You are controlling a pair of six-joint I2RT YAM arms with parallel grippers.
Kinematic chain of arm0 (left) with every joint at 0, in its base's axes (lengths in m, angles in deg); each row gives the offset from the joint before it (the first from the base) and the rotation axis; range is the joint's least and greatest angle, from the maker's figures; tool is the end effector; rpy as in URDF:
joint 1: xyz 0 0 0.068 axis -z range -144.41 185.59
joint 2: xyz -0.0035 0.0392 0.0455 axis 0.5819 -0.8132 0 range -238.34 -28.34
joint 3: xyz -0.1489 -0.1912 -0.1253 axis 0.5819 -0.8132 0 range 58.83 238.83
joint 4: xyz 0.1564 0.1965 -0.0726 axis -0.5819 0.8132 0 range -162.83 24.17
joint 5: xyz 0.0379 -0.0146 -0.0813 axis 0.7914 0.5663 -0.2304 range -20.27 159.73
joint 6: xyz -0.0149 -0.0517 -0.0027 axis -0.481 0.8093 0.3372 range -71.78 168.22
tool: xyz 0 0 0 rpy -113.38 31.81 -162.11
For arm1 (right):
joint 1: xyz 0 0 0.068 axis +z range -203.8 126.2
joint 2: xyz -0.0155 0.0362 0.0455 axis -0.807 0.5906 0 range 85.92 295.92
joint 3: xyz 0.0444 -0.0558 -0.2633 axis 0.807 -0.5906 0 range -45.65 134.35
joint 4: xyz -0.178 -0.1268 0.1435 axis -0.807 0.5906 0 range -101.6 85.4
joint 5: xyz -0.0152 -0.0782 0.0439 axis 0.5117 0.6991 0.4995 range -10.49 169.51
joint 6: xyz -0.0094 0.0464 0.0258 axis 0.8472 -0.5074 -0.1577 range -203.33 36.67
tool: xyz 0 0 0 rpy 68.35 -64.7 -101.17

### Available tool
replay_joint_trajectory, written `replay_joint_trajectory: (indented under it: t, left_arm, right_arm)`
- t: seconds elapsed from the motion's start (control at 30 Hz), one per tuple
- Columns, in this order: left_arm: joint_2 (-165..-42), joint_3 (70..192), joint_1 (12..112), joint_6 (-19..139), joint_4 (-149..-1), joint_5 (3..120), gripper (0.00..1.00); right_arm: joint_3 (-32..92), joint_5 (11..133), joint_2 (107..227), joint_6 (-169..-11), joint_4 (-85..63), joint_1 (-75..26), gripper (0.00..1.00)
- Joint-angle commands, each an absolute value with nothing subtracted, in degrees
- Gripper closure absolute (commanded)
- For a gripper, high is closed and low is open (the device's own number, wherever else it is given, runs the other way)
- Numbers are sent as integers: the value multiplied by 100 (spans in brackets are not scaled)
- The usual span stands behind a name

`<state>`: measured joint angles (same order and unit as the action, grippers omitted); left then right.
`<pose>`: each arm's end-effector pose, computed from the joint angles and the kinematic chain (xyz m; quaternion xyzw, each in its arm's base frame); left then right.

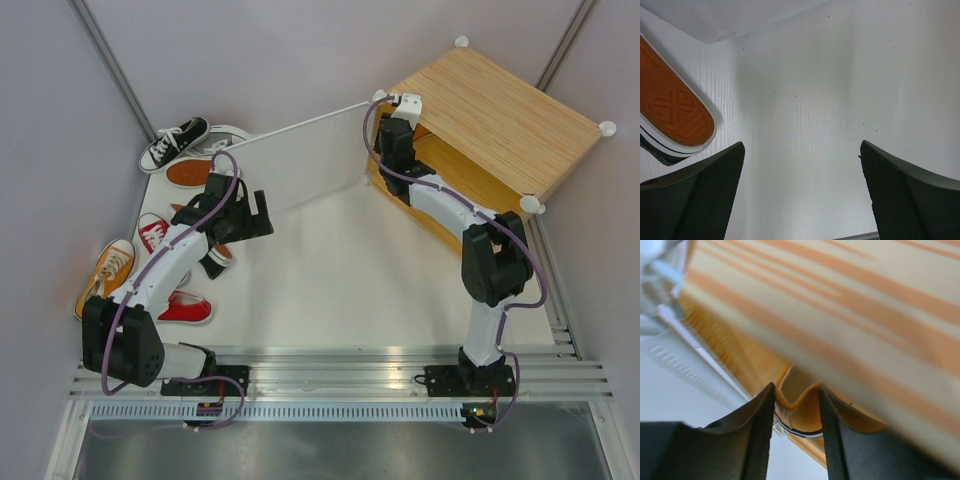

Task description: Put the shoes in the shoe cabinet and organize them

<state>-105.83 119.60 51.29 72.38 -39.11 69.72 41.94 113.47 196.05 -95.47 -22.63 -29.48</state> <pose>0.2738 -0.0770 0.2737 -0.0694 0.9384 -0.1154 0.3181 0.4289 0.1720 0.3022 0.1051 0.7561 -0.0256 0.6454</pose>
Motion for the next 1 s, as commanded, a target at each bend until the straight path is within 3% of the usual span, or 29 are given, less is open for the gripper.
replay_joint_trajectory:
  t: [0.0, 0.13, 0.7, 0.73, 0.83, 0.97]
  left_arm:
    - [-10401, 11956, 5097, 7160, -4092, 7052, 1]
    - [-10392, 11956, 5097, 7160, -4092, 7061, 1]
    - [-10419, 11939, 5097, 7186, -4092, 7052, 1]
    - [-10419, 11939, 5097, 7177, -4092, 7043, 1]
    - [-10419, 11939, 5097, 7186, -4092, 7043, 1]
    - [-10410, 11930, 5097, 7186, -4084, 7043, 1]
  right_arm:
    - [4339, 11107, 19535, -9642, -2163, -3174, 52]
    - [4110, 11019, 19219, -9704, -1934, -3165, 46]
    - [3565, 10597, 18796, -9871, -1600, -3042, 47]
    - [3600, 10614, 18848, -9862, -1582, -3042, 50]
    - [3714, 10693, 18945, -9897, -1626, -3042, 81]
    - [3995, 10755, 19182, -9915, -1644, -3042, 96]
